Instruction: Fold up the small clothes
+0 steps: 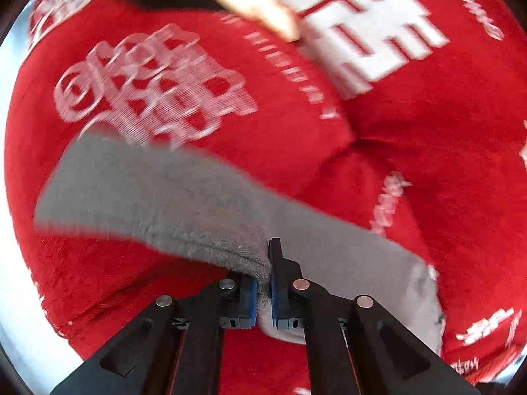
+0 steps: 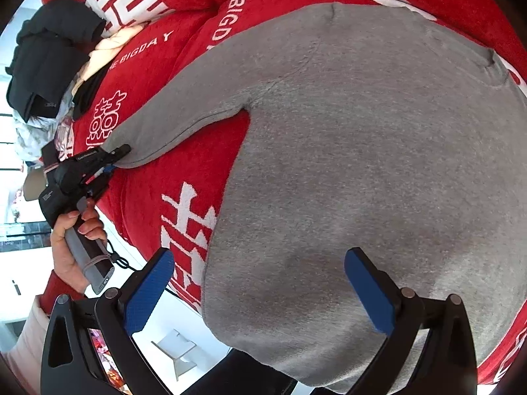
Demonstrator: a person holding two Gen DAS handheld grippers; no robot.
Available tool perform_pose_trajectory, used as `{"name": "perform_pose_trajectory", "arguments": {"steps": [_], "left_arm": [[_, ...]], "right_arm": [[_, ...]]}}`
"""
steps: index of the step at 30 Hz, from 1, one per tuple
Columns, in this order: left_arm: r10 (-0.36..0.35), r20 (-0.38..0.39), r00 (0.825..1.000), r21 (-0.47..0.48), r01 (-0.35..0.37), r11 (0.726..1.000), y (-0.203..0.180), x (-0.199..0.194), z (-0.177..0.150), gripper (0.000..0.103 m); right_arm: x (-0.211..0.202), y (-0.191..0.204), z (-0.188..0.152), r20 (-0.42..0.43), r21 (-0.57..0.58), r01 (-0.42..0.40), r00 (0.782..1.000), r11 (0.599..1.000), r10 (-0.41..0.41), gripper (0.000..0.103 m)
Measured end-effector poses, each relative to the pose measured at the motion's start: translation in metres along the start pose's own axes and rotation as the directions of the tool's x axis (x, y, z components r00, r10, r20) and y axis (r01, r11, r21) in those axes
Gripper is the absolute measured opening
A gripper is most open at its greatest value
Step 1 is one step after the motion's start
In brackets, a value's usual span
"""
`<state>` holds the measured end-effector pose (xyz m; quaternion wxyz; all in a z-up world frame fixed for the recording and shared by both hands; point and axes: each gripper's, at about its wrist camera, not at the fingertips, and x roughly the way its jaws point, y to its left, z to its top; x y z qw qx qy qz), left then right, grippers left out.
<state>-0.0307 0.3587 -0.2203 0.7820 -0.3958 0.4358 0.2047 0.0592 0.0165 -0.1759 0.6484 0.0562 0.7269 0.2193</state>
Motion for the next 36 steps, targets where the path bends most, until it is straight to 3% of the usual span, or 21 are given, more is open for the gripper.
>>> {"name": "perform_pose_trajectory", "arguments": {"steps": [3,7,9,14,19,23,24,25,27,32,34,36], "left_arm": [[-0.060,0.013,0.998,0.133,0.057,0.989,-0.054,-0.010,-0.002,0.007],[-0.163,-0.015,0.987,0.291,0.160,0.943,-0.133,-0.012,-0.019,0.007],[-0.231,-0.055,0.972,0.367,0.234,0.900,-0.180,-0.009,-0.036,0.007],[-0.308,-0.188,0.932,0.498,0.361,0.788,-0.274,0.010,-0.099,0.007],[-0.278,-0.293,0.915,0.593,0.402,0.698,-0.337,0.039,-0.168,0.007],[-0.191,-0.291,0.937,0.658,0.342,0.671,-0.356,0.059,-0.206,0.007],[-0.153,-0.284,0.946,0.682,0.312,0.662,-0.357,0.063,-0.214,0.012],[-0.123,-0.277,0.953,0.697,0.288,0.657,-0.354,0.066,-0.217,0.021],[-0.086,-0.247,0.965,0.723,0.242,0.647,-0.350,0.061,-0.222,0.069],[-0.068,-0.175,0.982,0.756,0.178,0.630,-0.316,0.026,-0.200,0.072],[-0.039,-0.141,0.989,0.751,0.133,0.646,-0.296,0.018,-0.180,0.072],[0.003,-0.107,0.994,0.730,0.076,0.680,-0.270,0.015,-0.155,0.072]], "right_arm": [[-0.008,-0.012,-0.003,0.025,0.025,-0.009,1.000,1.000,0.008,0.103],[-0.020,-0.029,-0.007,0.063,0.053,-0.017,0.998,0.998,0.013,0.103],[-0.031,-0.042,-0.010,0.093,0.077,-0.021,0.996,0.997,0.014,0.103],[-0.056,-0.089,-0.024,0.164,0.174,-0.023,0.986,0.985,-0.006,0.103],[-0.078,-0.145,-0.049,0.221,0.295,-0.014,0.974,0.955,-0.054,0.103],[-0.084,-0.181,-0.069,0.233,0.368,0.000,0.968,0.930,-0.092,0.103],[-0.085,-0.188,-0.074,0.232,0.383,0.006,0.967,0.924,-0.102,0.103],[-0.085,-0.194,-0.077,0.231,0.393,0.009,0.967,0.919,-0.108,0.103],[-0.085,-0.202,-0.082,0.229,0.413,0.014,0.966,0.910,-0.119,0.103],[-0.093,-0.209,-0.075,0.243,0.399,0.036,0.959,0.916,-0.144,0.103],[-0.097,-0.201,-0.062,0.258,0.349,0.075,0.950,0.934,-0.173,0.103],[-0.101,-0.186,-0.043,0.281,0.270,0.131,0.937,0.954,-0.208,0.103]]}}
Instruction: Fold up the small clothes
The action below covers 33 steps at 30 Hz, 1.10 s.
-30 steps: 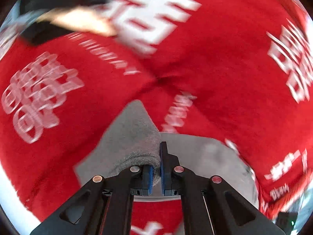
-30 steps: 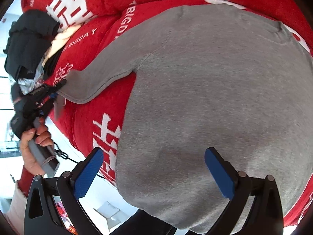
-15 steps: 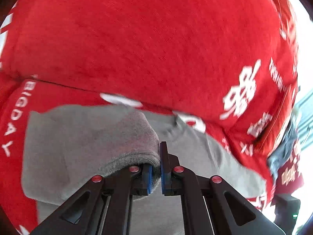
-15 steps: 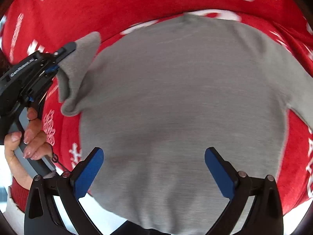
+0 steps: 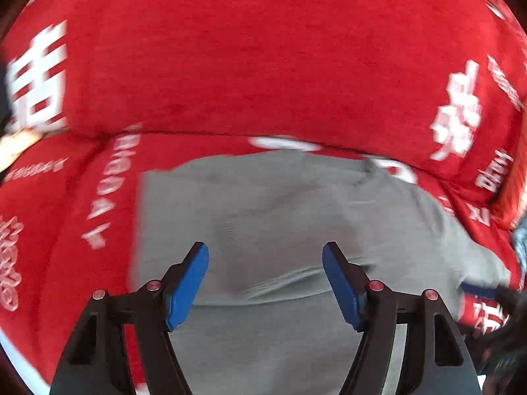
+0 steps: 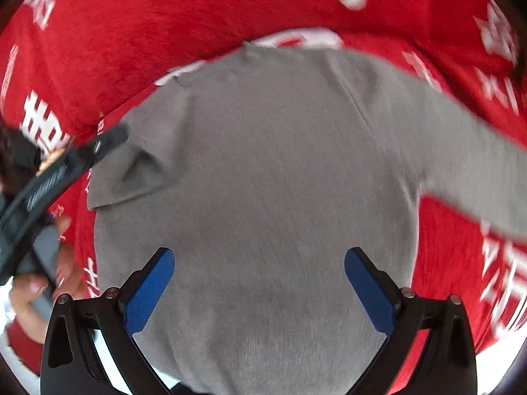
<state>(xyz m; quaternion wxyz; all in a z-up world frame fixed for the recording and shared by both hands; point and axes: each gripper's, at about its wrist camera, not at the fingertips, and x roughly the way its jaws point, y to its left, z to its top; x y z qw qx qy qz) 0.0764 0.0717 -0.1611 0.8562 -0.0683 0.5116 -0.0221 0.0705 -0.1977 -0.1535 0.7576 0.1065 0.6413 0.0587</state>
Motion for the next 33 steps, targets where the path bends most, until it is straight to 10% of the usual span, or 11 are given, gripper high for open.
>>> {"name": "perform_pose_trajectory", "arguments": {"steps": [5,12,13,14,15,19,21,26,33], "left_arm": [[0.114,-0.078,0.990,-0.099,-0.122,0.988,0.081,0.015,0.000,0.072],[0.105,-0.143,0.984,-0.194,-0.132,0.972,0.124,0.043,0.001,0.072],[0.104,-0.142,0.984,-0.190,-0.130,0.973,0.123,0.044,0.001,0.072],[0.100,-0.141,0.985,-0.185,-0.125,0.975,0.122,0.045,0.001,0.072],[0.094,-0.141,0.986,-0.179,-0.119,0.977,0.121,0.046,0.001,0.072],[0.068,-0.153,0.986,-0.170,-0.094,0.981,0.115,0.055,0.009,0.072],[0.053,-0.165,0.985,-0.180,-0.083,0.980,0.116,0.062,0.013,0.072],[0.058,-0.176,0.983,-0.179,-0.090,0.980,0.111,0.072,0.020,0.072],[0.091,-0.191,0.977,-0.159,-0.122,0.980,0.108,0.068,0.016,0.073]], "right_arm": [[0.018,0.072,0.031,0.103,-0.359,0.126,0.990,0.925,-0.095,0.103],[0.088,0.153,0.033,0.283,-0.725,0.390,0.920,0.568,-0.270,0.098],[0.095,0.155,0.036,0.282,-0.738,0.394,0.918,0.548,-0.279,0.077],[0.099,0.154,0.041,0.254,-0.742,0.365,0.929,0.562,-0.268,0.031],[0.096,0.148,0.052,0.205,-0.708,0.310,0.950,0.635,-0.235,0.016],[0.059,0.081,0.085,0.165,-0.331,0.105,0.985,0.938,-0.052,0.014],[0.051,0.025,0.088,0.155,-0.047,-0.019,0.988,0.999,0.026,0.014],[0.074,-0.084,0.061,0.155,0.463,-0.294,0.956,0.836,0.251,0.026],[0.078,-0.104,0.058,0.218,0.578,-0.385,0.923,0.720,0.318,0.031]]}}
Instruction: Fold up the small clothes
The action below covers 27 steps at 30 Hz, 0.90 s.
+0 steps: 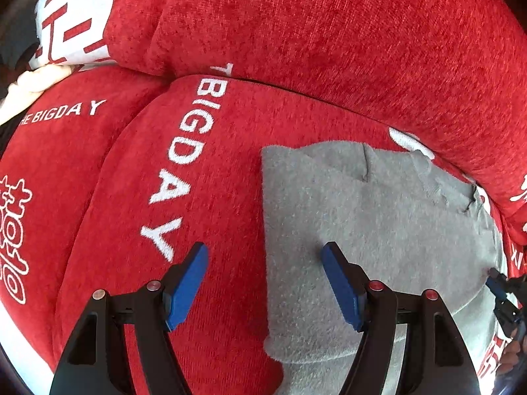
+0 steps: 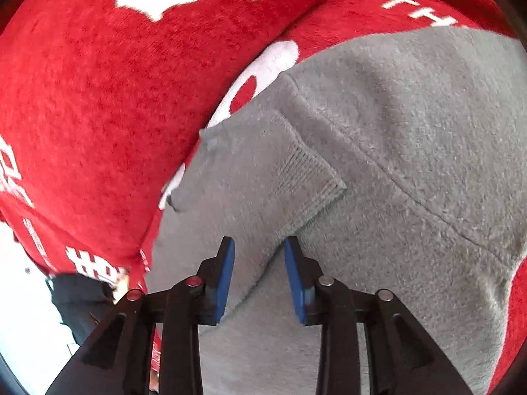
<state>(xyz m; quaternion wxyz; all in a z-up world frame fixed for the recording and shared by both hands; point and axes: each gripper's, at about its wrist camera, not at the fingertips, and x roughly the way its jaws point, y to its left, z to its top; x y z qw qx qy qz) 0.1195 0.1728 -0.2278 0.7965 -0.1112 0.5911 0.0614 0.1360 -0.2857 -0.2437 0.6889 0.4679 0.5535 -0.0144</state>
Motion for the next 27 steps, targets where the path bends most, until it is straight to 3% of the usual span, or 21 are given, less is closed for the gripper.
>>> {"name": "perform_pose_trajectory", "arguments": {"steps": [1,2,6,9,10,11,13,15,16,19,22,23,25,27], "left_arm": [[0.002,-0.002,1.000,-0.001,-0.002,1.000,0.002,0.000,0.000,0.072],[0.002,-0.004,1.000,-0.004,-0.002,1.000,0.004,-0.001,0.000,0.073],[-0.018,-0.002,1.000,-0.027,0.018,0.999,0.015,-0.002,0.006,0.073],[-0.016,0.002,1.000,-0.033,0.016,0.999,0.017,-0.001,0.010,0.072],[-0.014,0.004,1.000,-0.034,0.014,0.999,0.017,-0.001,0.010,0.072],[-0.014,0.005,1.000,-0.036,0.015,0.999,0.016,-0.002,0.009,0.072],[-0.011,0.002,1.000,-0.035,0.011,0.999,0.014,-0.004,0.007,0.073],[0.000,-0.005,1.000,-0.025,0.000,1.000,0.012,-0.006,0.002,0.073],[0.006,-0.007,1.000,-0.021,-0.006,1.000,0.013,-0.007,0.000,0.072],[0.025,-0.006,1.000,-0.019,-0.025,1.000,0.022,-0.014,-0.005,0.073],[0.041,-0.001,0.999,-0.041,-0.041,0.998,0.040,-0.024,-0.008,0.072],[0.047,0.001,0.999,-0.048,-0.047,0.998,0.045,-0.026,-0.009,0.073],[0.068,0.003,0.998,-0.068,-0.068,0.995,0.057,-0.032,-0.012,0.073],[0.087,-0.001,0.996,-0.085,-0.087,0.993,0.067,-0.035,-0.016,0.073]], "right_arm": [[-0.001,-0.002,0.001,0.002,0.011,0.010,1.000,1.000,-0.010,0.016],[-0.003,-0.005,0.003,0.006,0.013,0.035,0.999,0.999,-0.035,0.009],[-0.020,-0.021,0.005,0.059,0.049,0.098,0.993,0.994,-0.101,0.005],[-0.026,-0.027,0.007,0.049,0.045,0.045,0.998,0.998,-0.048,0.009],[-0.023,-0.023,0.009,0.041,0.039,0.043,0.998,0.998,-0.044,0.020],[-0.022,-0.022,0.011,0.037,0.034,0.020,0.999,0.999,-0.021,0.040],[-0.016,-0.013,0.015,0.053,0.033,-0.022,0.998,0.999,0.020,0.054],[-0.004,-0.002,0.019,0.030,0.024,0.024,0.999,0.999,-0.025,0.046],[-0.001,0.001,0.020,0.020,0.014,0.051,0.998,0.999,-0.052,0.009],[-0.006,0.002,0.019,0.047,-0.012,0.104,0.994,0.995,-0.103,0.008],[-0.017,-0.007,0.011,0.051,0.024,0.102,0.993,0.994,-0.103,0.015],[-0.021,-0.006,0.006,0.051,0.020,0.102,0.993,0.995,-0.102,0.027],[-0.017,0.010,-0.015,-0.009,-0.036,-0.005,1.000,0.999,0.005,0.042],[0.001,0.034,-0.047,-0.130,-0.079,-0.109,0.987,0.991,0.098,0.042]]}}
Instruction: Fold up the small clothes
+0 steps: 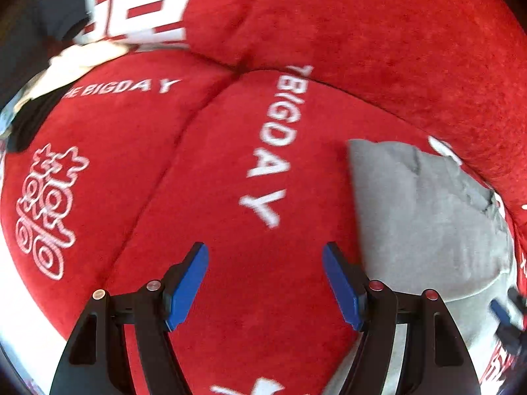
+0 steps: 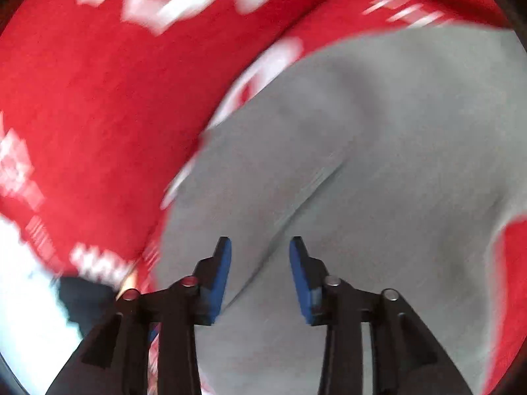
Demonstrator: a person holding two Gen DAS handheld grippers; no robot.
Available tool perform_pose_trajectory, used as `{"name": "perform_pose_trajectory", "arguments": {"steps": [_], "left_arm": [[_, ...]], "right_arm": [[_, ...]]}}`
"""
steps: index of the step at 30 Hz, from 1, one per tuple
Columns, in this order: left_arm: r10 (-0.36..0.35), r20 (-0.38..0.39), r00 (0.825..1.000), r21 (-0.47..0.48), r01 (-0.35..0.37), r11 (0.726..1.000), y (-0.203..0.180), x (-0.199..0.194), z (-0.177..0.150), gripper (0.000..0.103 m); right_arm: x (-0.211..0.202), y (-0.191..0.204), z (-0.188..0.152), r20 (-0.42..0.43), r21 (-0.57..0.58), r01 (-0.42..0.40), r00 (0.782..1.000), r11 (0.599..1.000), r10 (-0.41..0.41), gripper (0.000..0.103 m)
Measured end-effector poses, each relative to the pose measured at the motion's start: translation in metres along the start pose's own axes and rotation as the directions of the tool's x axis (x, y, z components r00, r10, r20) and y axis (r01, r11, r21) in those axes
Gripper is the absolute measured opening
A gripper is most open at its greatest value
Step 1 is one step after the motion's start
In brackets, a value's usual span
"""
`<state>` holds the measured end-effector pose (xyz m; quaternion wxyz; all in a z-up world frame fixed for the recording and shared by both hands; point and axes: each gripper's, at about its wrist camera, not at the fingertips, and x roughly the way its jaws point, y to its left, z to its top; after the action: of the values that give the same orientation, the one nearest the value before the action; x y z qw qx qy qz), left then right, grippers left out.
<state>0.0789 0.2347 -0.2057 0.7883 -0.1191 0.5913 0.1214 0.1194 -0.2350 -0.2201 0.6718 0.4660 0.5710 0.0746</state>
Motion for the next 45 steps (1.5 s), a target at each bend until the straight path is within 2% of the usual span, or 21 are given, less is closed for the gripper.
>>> {"name": "perform_pose_trajectory", "arguments": {"steps": [2,5,10,12,13,14,16,18,21,22,25,28,30,32,34,36,39,42,43,44,45], "left_arm": [[0.015,-0.007,1.000,-0.014,-0.015,1.000,0.008,-0.002,-0.003,0.073],[0.013,-0.019,1.000,-0.029,-0.013,0.999,0.018,-0.003,-0.009,0.073],[0.006,-0.035,0.999,-0.011,-0.007,1.000,0.028,-0.004,-0.020,0.073],[-0.003,-0.036,0.999,-0.005,0.003,1.000,0.032,-0.005,-0.024,0.073],[-0.003,-0.032,0.999,-0.002,0.003,1.000,0.034,-0.006,-0.026,0.073],[-0.001,-0.031,1.000,0.000,0.001,1.000,0.036,-0.007,-0.028,0.073],[0.005,-0.046,0.999,-0.005,-0.005,1.000,0.040,-0.004,-0.029,0.073],[0.017,-0.069,0.997,-0.021,-0.019,1.000,0.044,-0.002,-0.030,0.073],[0.012,-0.057,0.998,-0.024,-0.013,1.000,0.042,-0.007,-0.030,0.073],[0.013,-0.054,0.998,-0.015,-0.013,1.000,0.039,-0.008,-0.030,0.073],[-0.002,-0.050,0.999,0.024,0.003,1.000,0.019,-0.011,-0.029,0.073],[-0.045,-0.040,0.998,0.053,0.047,0.997,-0.009,-0.014,-0.021,0.073],[-0.072,-0.018,0.997,0.069,0.073,0.995,-0.030,-0.014,-0.014,0.073],[-0.091,0.000,0.996,0.086,0.090,0.992,-0.049,-0.012,-0.007,0.073],[-0.085,0.013,0.996,0.113,0.083,0.990,-0.067,-0.006,-0.003,0.073],[-0.058,0.000,0.998,0.137,0.057,0.989,-0.081,0.004,-0.003,0.073],[-0.032,-0.047,0.998,0.133,0.038,0.990,-0.087,0.018,-0.012,0.073],[-0.028,-0.052,0.998,0.129,0.035,0.991,-0.088,0.019,-0.021,0.073],[-0.021,-0.047,0.999,0.136,0.028,0.990,-0.089,0.018,-0.023,0.077],[-0.004,-0.046,0.999,0.147,0.011,0.989,-0.090,0.017,-0.024,0.088],[0.013,-0.038,0.999,0.160,-0.006,0.987,-0.091,0.017,-0.026,0.089]], "right_arm": [[0.037,0.026,-0.028,-0.116,-0.029,-0.078,0.990,0.997,0.074,0.042],[0.112,0.072,-0.073,-0.263,-0.066,-0.164,0.954,0.984,0.141,0.042],[0.192,0.105,-0.098,-0.302,-0.091,-0.147,0.947,0.985,0.114,0.042],[0.206,0.113,-0.098,-0.300,-0.088,-0.139,0.948,0.986,0.107,0.036],[0.208,0.117,-0.098,-0.302,-0.079,-0.159,0.945,0.984,0.128,0.027],[0.207,0.121,-0.099,-0.302,-0.077,-0.174,0.942,0.982,0.143,0.025],[0.208,0.132,-0.102,-0.296,-0.120,-0.175,0.946,0.977,0.133,0.025],[0.215,0.132,-0.107,-0.316,-0.164,-0.138,0.945,0.977,0.081,0.025],[0.225,0.119,-0.117,-0.369,-0.144,-0.110,0.928,0.983,0.050,0.026],[0.219,0.118,-0.120,-0.366,-0.155,-0.110,0.930,0.982,0.046,0.026],[0.197,0.118,-0.128,-0.368,-0.222,-0.096,0.930,0.970,0.008,0.036],[0.157,0.107,-0.120,-0.315,-0.254,-0.057,0.949,0.966,-0.027,0.036],[0.120,0.096,-0.098,-0.207,-0.268,0.003,0.976,0.964,-0.060,0.036],[0.083,0.079,-0.068,-0.074,-0.242,0.087,0.991,0.966,-0.108,0.036],[0.046,0.056,-0.036,0.056,-0.166,0.175,0.984,0.970,-0.168,0.036],[0.012,0.024,-0.005,0.158,-0.037,0.246,0.958,0.968,-0.238,0.036],[-0.014,-0.015,0.020,0.205,0.155,0.253,0.937,0.955,-0.282,0.036],[-0.016,-0.040,0.033,0.213,0.272,0.154,0.953,0.950,-0.215,0.035],[-0.016,-0.039,0.036,0.210,0.264,0.161,0.953,0.951,-0.219,0.020],[-0.015,-0.036,0.039,0.206,0.242,0.172,0.953,0.955,-0.224,0.008],[-0.016,-0.032,0.041,0.205,0.208,0.175,0.954,0.962,-0.218,0.008]]}}
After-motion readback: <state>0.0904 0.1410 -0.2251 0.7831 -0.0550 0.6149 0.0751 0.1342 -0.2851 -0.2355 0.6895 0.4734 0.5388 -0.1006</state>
